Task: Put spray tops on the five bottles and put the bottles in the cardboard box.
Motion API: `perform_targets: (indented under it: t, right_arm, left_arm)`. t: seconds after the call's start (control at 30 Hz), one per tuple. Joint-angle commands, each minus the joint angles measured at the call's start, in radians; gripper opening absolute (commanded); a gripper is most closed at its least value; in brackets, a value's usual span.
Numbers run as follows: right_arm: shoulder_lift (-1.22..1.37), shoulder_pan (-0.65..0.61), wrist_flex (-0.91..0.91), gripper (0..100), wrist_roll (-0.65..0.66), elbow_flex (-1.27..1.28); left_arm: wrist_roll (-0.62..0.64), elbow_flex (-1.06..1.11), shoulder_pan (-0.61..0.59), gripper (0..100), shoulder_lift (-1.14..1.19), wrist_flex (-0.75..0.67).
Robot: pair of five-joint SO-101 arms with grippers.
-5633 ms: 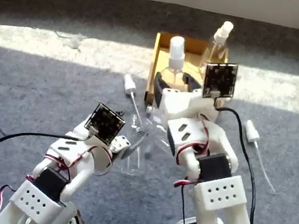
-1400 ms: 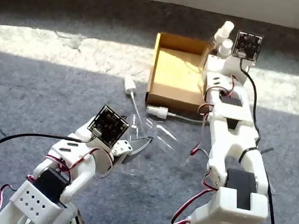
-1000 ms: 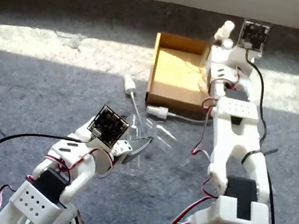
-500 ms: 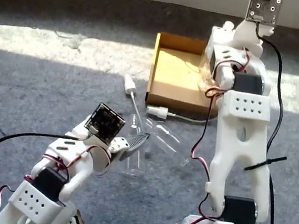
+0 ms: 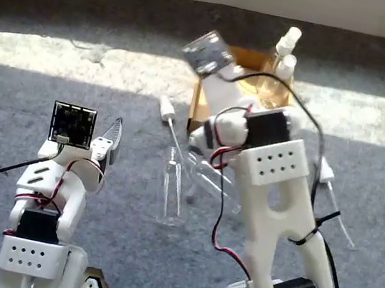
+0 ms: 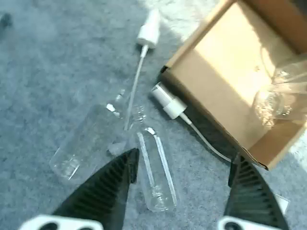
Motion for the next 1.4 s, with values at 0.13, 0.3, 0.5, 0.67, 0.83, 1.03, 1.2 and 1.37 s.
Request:
perform_targets:
  t: [0.13, 0.3, 0.5, 0.67, 0.83, 1.03, 1.2, 1.37]
  right_arm:
    - [0.125, -0.133, -0.133, 25.3, 0.041, 0.165]
    - [0.232, -0.111, -0.259, 25.3, 0.04, 0.214]
    - [0.251, -0.05, -0.323, 25.3, 0.048, 0.277]
    - [0.252, -0.042, -0.401, 25.3, 0.089, 0.367]
    - [0.255, -0.021, -0.492, 25.3, 0.091, 0.424]
    - [0.254, 0.047, -0.501, 16.5, 0.089, 0.483]
    - [0.254, 0.085, -0.501, 13.6, 0.012, 0.496]
    - [0.252, 0.053, -0.493, 21.2, -0.078, 0.493]
  left_arm:
    - [0.012, -0.045, -0.021, 18, -0.005, -0.02]
    - [0.017, -0.05, -0.114, 18, -0.005, -0.028]
    - [0.017, -0.042, -0.13, 18, -0.004, -0.054]
    - [0.017, -0.042, -0.13, 18, -0.004, -0.054]
    - [0.015, -0.036, -0.09, 18, -0.004, -0.054]
    - [0.012, -0.018, -0.07, 18, -0.004, -0.06]
    - [0.012, -0.018, -0.07, 18, -0.004, -0.06]
    - [0.012, -0.016, -0.07, 18, -0.004, -0.06]
